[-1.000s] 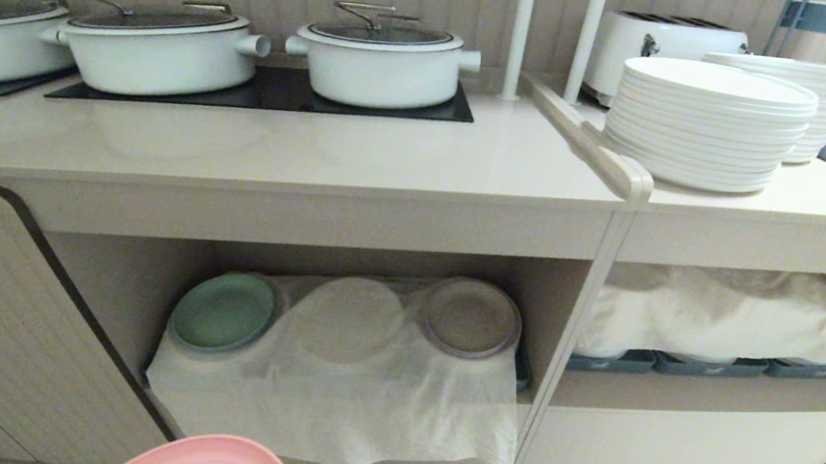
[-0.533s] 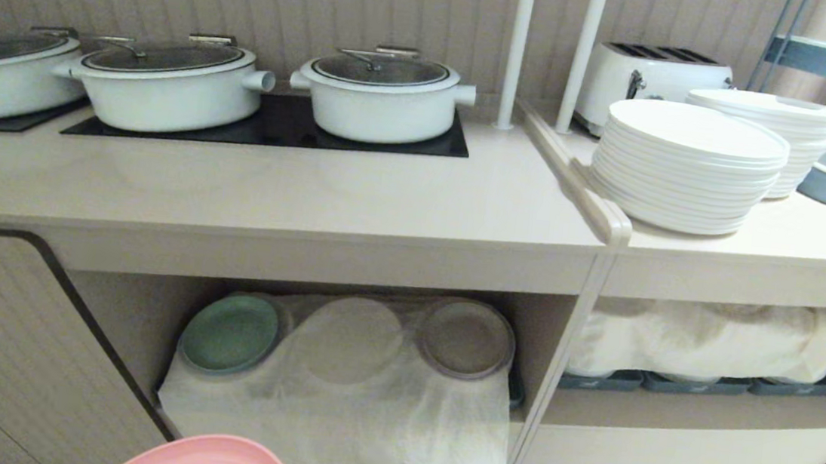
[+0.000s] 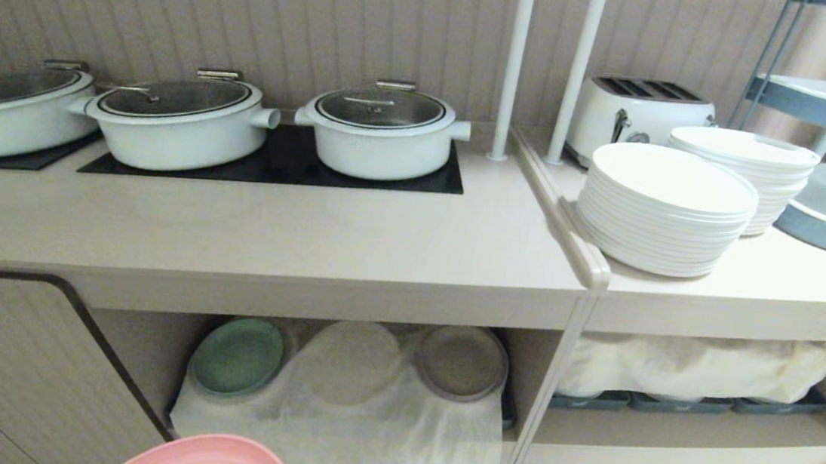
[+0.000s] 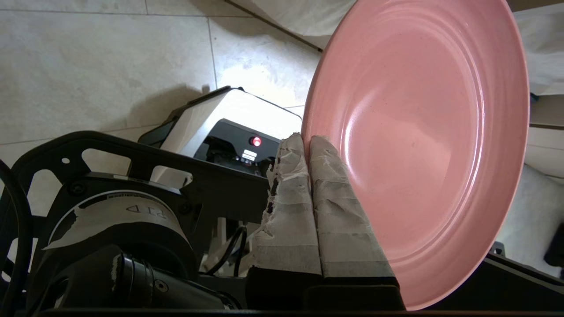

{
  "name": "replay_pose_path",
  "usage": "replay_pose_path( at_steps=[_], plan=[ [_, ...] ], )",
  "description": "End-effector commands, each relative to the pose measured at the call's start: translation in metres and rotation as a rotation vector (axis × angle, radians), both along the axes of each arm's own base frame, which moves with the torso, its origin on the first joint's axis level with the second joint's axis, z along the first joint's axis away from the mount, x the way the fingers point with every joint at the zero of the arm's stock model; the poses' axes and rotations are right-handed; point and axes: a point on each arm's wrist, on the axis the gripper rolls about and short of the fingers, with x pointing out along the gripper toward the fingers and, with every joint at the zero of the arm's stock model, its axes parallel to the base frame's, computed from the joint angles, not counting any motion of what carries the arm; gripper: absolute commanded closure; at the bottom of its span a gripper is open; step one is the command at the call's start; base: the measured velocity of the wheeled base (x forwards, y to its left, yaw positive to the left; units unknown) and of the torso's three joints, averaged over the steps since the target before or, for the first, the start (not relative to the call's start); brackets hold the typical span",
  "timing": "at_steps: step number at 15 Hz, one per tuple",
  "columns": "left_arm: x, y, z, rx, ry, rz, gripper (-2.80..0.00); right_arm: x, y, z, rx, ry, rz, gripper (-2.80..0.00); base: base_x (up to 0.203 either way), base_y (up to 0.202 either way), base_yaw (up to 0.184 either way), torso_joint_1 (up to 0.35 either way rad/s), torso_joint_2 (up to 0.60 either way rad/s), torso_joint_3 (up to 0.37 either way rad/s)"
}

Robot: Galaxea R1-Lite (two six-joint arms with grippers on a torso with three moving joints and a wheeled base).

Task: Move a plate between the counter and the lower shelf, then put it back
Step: Put the plate

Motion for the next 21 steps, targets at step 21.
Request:
replay_pose_path(
  at_steps=[21],
  plan=[
    [0.0001, -0.0001, -0.0003, -0.002, 0.007, 0.002, 0.00, 0.0002, 0.0000, -0.0002, 0.000, 0.003, 0.001, 0.00, 0.000, 0.000, 0.000, 0.175, -0.36, -0.183]
  ],
)
